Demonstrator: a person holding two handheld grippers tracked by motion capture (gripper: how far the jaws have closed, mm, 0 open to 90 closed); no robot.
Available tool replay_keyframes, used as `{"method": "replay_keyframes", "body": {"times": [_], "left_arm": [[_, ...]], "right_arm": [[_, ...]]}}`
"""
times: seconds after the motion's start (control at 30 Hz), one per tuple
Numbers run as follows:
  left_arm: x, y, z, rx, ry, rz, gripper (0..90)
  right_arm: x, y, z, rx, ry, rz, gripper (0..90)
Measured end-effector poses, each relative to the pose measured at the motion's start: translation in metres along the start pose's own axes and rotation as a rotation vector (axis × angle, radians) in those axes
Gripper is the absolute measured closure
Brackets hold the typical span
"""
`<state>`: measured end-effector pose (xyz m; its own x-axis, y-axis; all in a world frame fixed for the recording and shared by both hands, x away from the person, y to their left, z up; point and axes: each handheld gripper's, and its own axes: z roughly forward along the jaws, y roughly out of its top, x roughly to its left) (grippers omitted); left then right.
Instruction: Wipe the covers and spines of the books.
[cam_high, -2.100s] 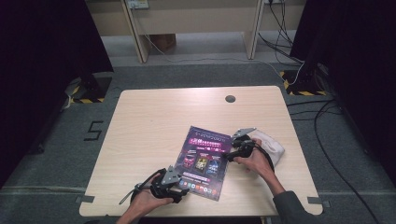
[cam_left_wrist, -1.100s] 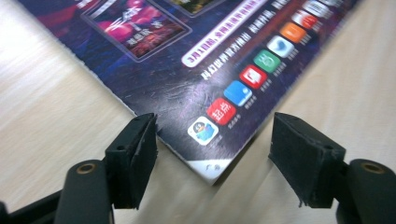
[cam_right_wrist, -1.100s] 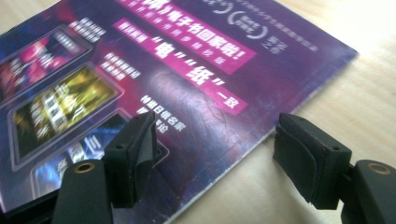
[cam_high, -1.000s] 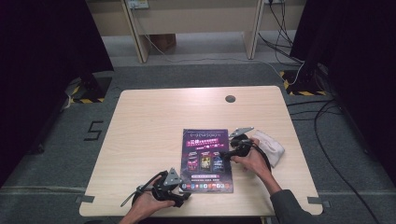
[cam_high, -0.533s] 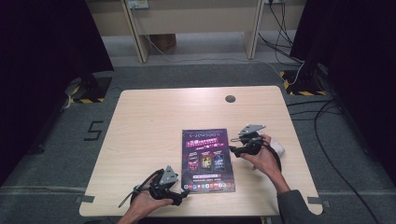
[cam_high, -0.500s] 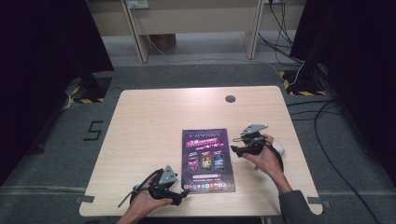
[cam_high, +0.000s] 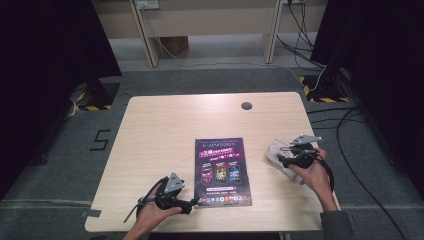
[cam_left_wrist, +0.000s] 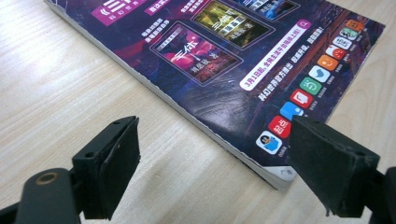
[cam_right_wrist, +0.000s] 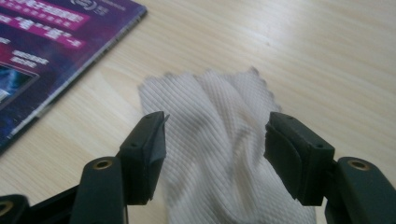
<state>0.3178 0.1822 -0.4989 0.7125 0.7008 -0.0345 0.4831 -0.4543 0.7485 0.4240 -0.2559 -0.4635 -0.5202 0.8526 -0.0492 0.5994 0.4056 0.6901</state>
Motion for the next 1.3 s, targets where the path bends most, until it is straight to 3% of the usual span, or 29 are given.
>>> {"method": "replay_keyframes", "body": {"times": [0.3, 0.57, 0.73, 0.83, 0.93, 1.07, 1.13, 1.3], "left_arm": [[0.001, -0.001, 0.002, 0.011, 0.0, 0.004, 16.2], [0.001, -0.001, 0.003, 0.02, 0.008, 0.009, 16.2], [0.0, -0.001, 0.004, 0.023, 0.011, 0.014, 16.3], [-0.001, -0.001, 0.004, 0.023, 0.011, 0.018, 16.4], [0.0, -0.001, 0.004, 0.022, 0.01, 0.014, 16.7], [0.0, -0.001, 0.004, 0.024, 0.013, 0.015, 16.7], [0.0, 0.0, 0.004, 0.021, 0.016, 0.012, 16.7], [0.0, 0.001, 0.006, 0.015, 0.022, 0.006, 16.7]], "right_arm": [[-0.008, -0.012, 0.013, 0.044, 0.009, 0.032, 36.7], [-0.009, -0.015, 0.029, 0.1, 0.011, 0.026, 37.3], [-0.01, -0.018, 0.03, 0.085, 0.021, 0.048, 42.6], [-0.013, -0.018, 0.028, 0.077, 0.028, 0.057, 61.1], [-0.013, -0.018, 0.027, 0.074, 0.038, 0.039, 71.4], [-0.012, -0.016, 0.025, 0.064, 0.043, 0.032, 74.3], [-0.011, -0.013, 0.02, 0.033, 0.055, 0.044, 74.3], [-0.003, 0.001, 0.006, -0.044, 0.053, 0.013, 74.3]]}}
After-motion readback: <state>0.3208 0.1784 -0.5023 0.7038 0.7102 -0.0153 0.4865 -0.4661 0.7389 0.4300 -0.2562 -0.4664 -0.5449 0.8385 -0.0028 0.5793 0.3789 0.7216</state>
